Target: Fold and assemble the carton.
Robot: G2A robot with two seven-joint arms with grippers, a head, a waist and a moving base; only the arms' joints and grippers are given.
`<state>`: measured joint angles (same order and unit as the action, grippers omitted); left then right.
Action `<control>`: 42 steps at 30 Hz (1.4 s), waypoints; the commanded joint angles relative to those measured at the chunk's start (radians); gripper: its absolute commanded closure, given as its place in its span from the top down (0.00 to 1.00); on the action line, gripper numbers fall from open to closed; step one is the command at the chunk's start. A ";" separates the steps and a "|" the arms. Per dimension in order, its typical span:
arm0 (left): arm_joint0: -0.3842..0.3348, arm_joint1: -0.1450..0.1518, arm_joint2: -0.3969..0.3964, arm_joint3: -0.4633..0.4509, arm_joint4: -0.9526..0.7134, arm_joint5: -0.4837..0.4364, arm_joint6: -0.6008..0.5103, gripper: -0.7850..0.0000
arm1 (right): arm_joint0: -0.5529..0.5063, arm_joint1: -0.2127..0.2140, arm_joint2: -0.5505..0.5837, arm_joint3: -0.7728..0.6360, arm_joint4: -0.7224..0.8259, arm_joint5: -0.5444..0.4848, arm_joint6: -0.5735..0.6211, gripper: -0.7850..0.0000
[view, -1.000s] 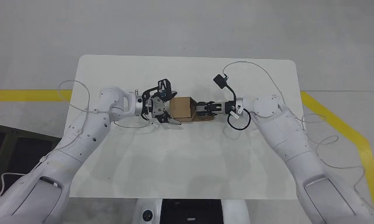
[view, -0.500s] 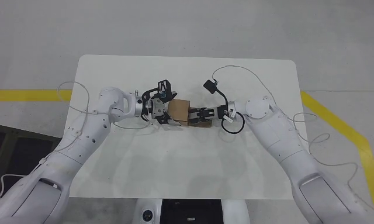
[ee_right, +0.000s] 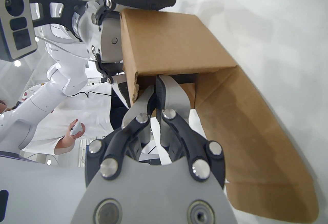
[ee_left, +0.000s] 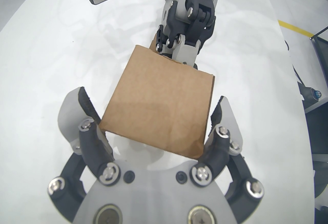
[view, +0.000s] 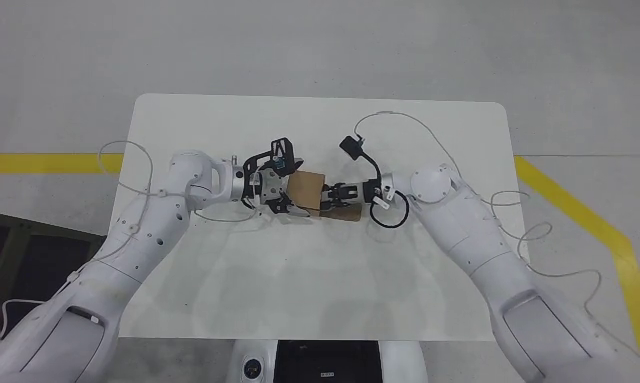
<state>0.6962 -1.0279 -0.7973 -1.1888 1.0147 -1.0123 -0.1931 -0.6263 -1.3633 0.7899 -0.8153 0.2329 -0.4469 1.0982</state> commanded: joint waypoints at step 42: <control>0.038 -0.011 -0.059 -0.006 0.009 0.050 0.018 1.00 | -0.183 0.182 0.329 -0.239 -0.219 0.184 0.116 0.17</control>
<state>0.7343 -1.0390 -0.8553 -1.1937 1.0241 -0.9611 -0.1750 -0.8000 -1.1826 1.1189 -1.0444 0.0136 -0.2691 1.2164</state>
